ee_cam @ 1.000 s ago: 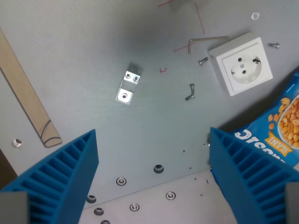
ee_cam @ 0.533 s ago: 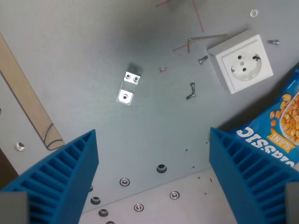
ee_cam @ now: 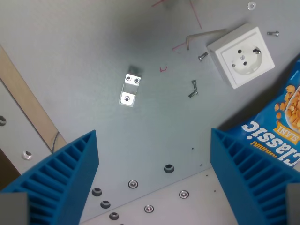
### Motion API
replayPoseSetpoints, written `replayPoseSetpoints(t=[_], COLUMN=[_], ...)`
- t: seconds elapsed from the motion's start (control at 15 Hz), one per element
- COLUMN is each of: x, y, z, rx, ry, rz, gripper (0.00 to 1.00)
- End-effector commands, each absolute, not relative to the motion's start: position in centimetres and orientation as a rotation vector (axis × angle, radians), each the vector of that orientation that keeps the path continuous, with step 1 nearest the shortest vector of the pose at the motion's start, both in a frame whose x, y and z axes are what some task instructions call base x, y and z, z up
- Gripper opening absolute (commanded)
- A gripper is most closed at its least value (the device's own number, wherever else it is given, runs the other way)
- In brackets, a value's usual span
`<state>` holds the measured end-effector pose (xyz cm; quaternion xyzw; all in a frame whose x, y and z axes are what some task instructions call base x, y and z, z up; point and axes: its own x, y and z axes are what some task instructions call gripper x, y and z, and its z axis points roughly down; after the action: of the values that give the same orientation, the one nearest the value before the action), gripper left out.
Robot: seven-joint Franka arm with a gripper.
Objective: Rotate around base negative z
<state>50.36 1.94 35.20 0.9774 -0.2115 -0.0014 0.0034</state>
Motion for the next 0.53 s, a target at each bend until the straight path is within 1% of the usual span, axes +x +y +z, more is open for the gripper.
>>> replayPoseSetpoints(t=[0.07,0.53], x=[50.35,50.35], y=[1.94,1.94], z=[35.36,35.36], rx=[3.008,2.964], ry=[-0.887,-1.027], rz=[-0.002,-0.002], gripper=[1.0,1.0])
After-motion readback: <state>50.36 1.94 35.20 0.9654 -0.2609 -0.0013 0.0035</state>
